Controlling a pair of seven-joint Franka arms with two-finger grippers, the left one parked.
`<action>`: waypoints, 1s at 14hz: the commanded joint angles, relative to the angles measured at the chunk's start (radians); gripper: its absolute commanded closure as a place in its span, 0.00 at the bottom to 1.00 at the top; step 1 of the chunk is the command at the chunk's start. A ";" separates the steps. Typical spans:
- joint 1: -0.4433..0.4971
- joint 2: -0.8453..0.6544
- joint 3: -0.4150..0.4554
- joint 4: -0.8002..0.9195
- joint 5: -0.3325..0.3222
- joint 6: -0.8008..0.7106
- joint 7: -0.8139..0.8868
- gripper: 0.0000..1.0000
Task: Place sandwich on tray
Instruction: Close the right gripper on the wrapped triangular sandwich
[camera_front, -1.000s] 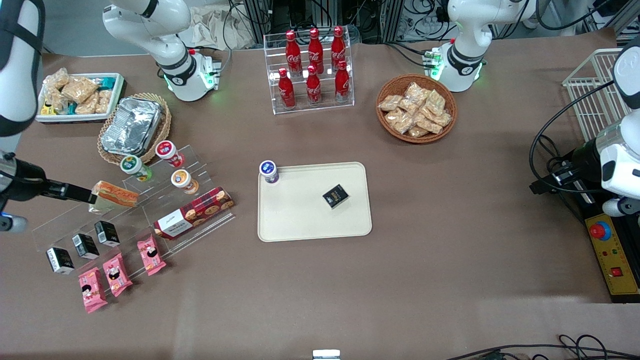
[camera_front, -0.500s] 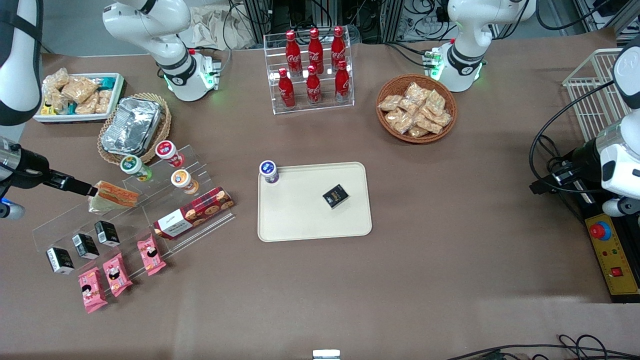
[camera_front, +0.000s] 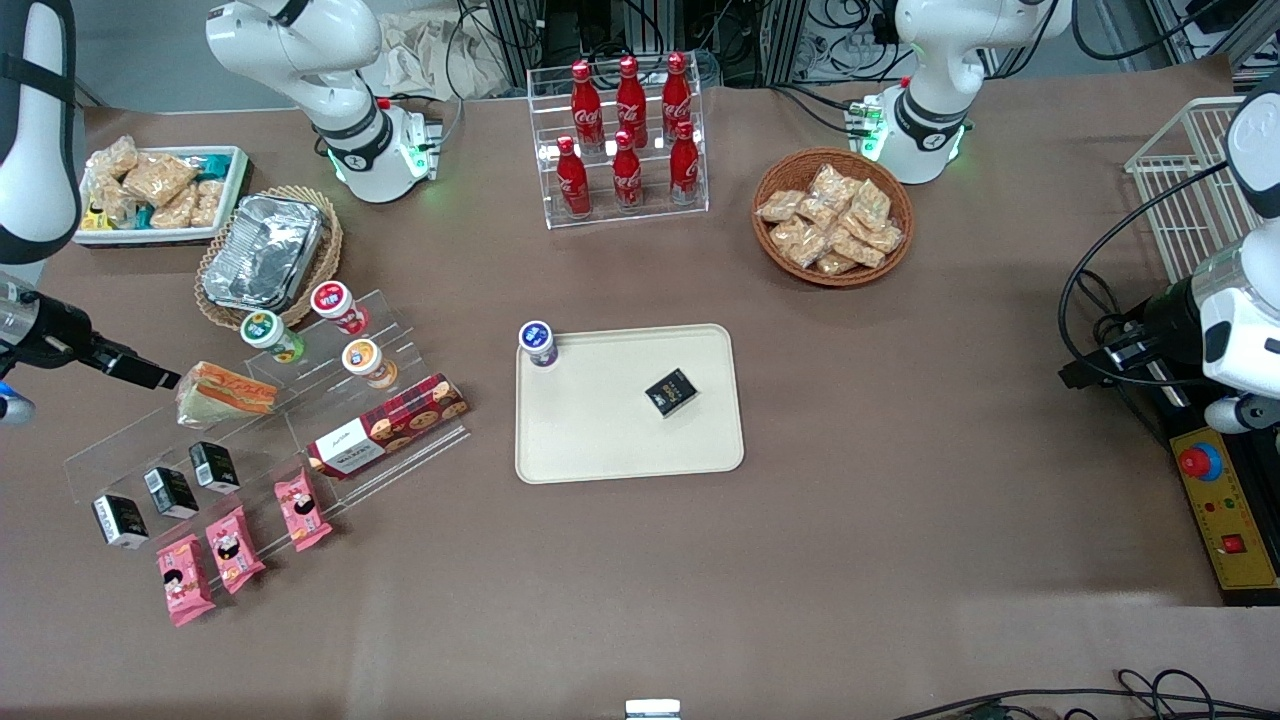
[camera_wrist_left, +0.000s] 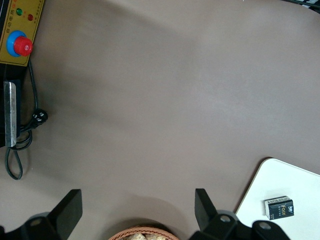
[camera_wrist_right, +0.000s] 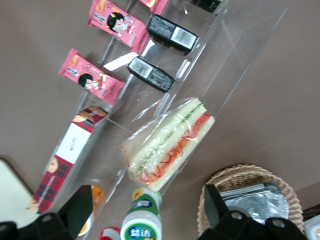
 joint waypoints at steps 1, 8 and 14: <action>-0.005 0.018 0.002 -0.023 -0.031 0.011 0.089 0.01; 0.007 0.070 0.010 -0.023 -0.022 0.075 0.559 0.02; 0.006 0.112 0.010 -0.032 0.015 0.081 0.599 0.02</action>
